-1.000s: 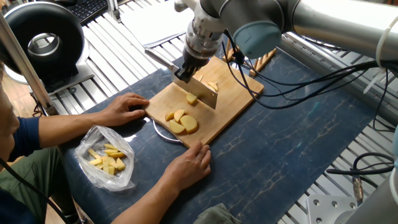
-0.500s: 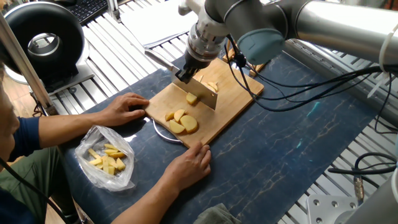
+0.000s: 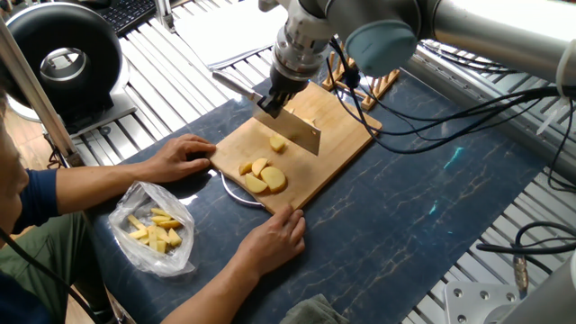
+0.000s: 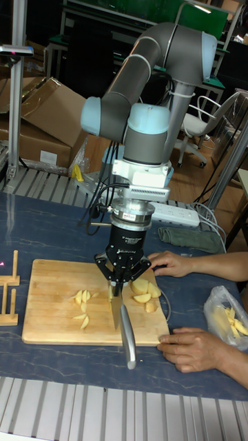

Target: Chop the potatoes

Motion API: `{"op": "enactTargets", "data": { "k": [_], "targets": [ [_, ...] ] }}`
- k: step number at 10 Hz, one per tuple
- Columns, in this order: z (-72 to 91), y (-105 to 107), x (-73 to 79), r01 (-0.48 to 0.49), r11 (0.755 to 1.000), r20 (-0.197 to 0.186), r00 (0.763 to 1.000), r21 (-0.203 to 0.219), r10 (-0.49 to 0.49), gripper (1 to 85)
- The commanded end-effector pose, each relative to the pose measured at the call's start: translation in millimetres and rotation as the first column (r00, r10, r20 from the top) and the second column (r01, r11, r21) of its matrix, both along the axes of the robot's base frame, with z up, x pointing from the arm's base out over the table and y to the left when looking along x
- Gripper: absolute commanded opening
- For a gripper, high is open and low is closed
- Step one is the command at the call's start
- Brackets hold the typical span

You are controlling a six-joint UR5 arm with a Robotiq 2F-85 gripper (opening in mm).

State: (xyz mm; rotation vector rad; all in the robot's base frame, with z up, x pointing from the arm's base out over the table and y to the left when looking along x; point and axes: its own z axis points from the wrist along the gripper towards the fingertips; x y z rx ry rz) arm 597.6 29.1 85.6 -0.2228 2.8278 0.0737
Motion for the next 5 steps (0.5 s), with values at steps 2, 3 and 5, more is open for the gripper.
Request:
{"op": "enactTargets", "data": {
  "k": [2, 3, 5],
  "targets": [
    [2.7, 5.2, 1.7, 0.013, 1.000, 0.002, 1.000, 0.014, -0.013, 1.0],
    [0.4, 4.7, 3.9, 0.012, 1.000, 0.008, 1.000, 0.012, -0.012, 1.0],
    [-3.3, 4.2, 6.6, 0.011, 1.000, 0.016, 1.000, 0.010, -0.011, 1.0]
  ]
}}
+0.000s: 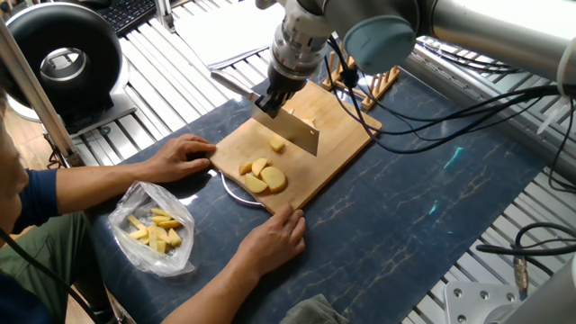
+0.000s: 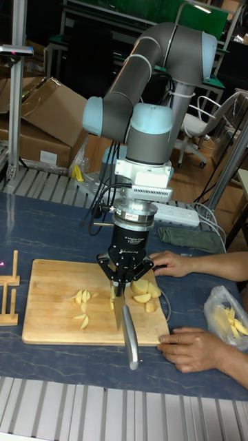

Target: Chop the potatoes

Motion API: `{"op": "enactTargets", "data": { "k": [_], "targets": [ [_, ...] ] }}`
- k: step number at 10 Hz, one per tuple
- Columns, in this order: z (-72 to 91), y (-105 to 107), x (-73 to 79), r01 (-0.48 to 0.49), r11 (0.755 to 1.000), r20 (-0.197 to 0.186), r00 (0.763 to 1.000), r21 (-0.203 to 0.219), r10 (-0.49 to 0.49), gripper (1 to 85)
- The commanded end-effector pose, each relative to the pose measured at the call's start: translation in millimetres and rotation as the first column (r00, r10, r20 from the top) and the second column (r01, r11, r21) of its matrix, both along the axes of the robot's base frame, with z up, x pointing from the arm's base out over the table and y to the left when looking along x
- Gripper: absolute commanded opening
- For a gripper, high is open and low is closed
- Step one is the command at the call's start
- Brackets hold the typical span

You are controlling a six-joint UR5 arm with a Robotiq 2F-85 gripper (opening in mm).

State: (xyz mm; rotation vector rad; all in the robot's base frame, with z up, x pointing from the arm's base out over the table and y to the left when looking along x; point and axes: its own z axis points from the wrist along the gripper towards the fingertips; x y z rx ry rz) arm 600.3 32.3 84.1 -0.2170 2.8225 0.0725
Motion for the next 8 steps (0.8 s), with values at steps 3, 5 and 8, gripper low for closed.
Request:
{"op": "enactTargets", "data": {
  "k": [3, 5, 8],
  "targets": [
    [-2.4, 1.6, 3.5, 0.009, 1.000, 0.010, 1.000, 0.010, -0.009, 1.0],
    [-3.7, 2.4, 3.1, 0.010, 1.000, 0.010, 1.000, 0.010, -0.010, 1.0],
    [-6.1, 2.5, 4.2, 0.012, 1.000, 0.016, 1.000, 0.009, -0.012, 1.0]
  ]
}}
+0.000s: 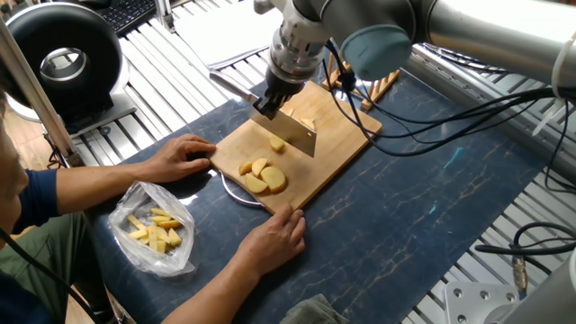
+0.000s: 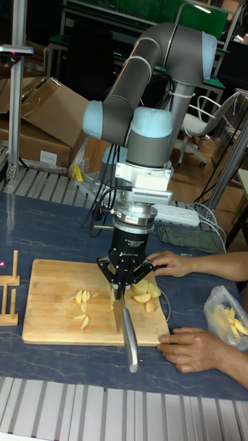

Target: Chop the potatoes

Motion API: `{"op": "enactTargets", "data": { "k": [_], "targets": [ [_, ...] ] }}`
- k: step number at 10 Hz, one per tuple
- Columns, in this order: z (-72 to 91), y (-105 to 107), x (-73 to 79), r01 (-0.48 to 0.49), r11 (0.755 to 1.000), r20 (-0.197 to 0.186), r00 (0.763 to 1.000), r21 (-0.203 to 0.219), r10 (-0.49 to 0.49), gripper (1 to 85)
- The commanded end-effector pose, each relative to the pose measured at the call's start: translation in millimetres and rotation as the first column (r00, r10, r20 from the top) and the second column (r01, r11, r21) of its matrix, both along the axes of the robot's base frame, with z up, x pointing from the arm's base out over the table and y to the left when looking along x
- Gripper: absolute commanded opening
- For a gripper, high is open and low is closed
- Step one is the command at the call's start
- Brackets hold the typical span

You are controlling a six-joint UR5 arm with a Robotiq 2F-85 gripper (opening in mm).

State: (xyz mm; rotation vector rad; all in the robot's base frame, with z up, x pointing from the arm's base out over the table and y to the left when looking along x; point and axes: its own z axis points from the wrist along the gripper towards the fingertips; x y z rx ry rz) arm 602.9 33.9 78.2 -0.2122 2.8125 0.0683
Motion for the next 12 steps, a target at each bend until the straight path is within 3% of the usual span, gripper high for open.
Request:
{"op": "enactTargets", "data": {
  "k": [1, 7, 8, 10, 11, 12],
  "targets": [
    [-1.5, -0.8, 0.9, 0.006, 1.000, 0.008, 1.000, 0.010, -0.006, 1.0],
    [-18.9, -4.5, 8.8, 0.003, 1.000, 0.054, 0.999, 0.000, -0.003, 1.0],
    [-14.1, -4.9, 6.3, 0.000, 1.000, 0.046, 0.999, -0.001, 0.000, 1.0],
    [19.6, -10.3, -17.2, -0.025, 1.000, -0.029, 0.999, -0.003, 0.024, 1.0],
    [31.8, -9.7, -21.9, -0.032, 0.999, -0.052, 0.998, 0.013, 0.033, 1.0],
    [34.2, -6.0, -20.3, -0.029, 0.999, -0.051, 0.998, 0.029, 0.031, 1.0]
  ]
}}
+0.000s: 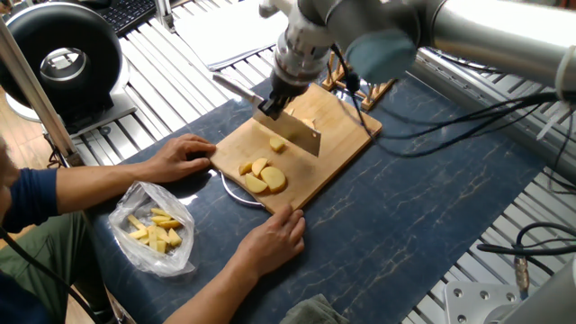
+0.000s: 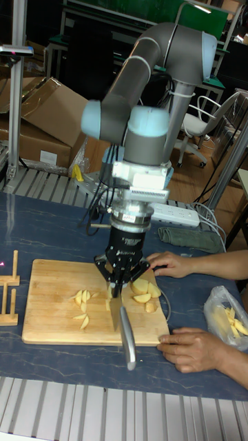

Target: Chop the potatoes

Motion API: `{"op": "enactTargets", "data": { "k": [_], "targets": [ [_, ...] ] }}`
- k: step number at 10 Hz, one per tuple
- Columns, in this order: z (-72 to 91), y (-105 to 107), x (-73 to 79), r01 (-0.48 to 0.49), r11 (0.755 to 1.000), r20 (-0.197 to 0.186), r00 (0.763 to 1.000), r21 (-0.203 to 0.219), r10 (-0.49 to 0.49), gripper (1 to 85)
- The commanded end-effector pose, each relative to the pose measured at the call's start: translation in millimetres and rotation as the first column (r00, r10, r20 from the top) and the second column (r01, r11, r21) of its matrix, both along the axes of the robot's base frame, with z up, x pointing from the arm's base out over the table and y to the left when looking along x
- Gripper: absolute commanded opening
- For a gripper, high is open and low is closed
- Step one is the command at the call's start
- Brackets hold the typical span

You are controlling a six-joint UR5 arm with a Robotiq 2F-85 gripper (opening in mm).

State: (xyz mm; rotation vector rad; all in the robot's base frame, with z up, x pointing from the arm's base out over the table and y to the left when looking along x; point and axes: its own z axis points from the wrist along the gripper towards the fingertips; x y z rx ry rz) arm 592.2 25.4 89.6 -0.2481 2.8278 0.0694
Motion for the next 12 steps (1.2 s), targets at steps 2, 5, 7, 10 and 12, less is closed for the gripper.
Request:
{"op": "enactTargets", "data": {
  "k": [2, 5, 7, 10, 12],
  "targets": [
    [18.9, 7.1, -5.3, 0.008, 1.000, -0.025, 1.000, 0.030, -0.007, 1.0],
    [3.9, 7.1, 4.8, 0.014, 1.000, 0.006, 1.000, 0.019, -0.014, 1.0],
    [0.1, 7.2, 6.5, 0.018, 1.000, 0.012, 1.000, 0.015, -0.018, 1.0],
    [-0.3, 8.5, 6.1, 0.022, 1.000, 0.011, 1.000, 0.017, -0.022, 1.0],
    [-3.4, 9.7, 7.5, 0.027, 1.000, 0.017, 0.999, 0.017, -0.027, 1.0]
  ]
}}
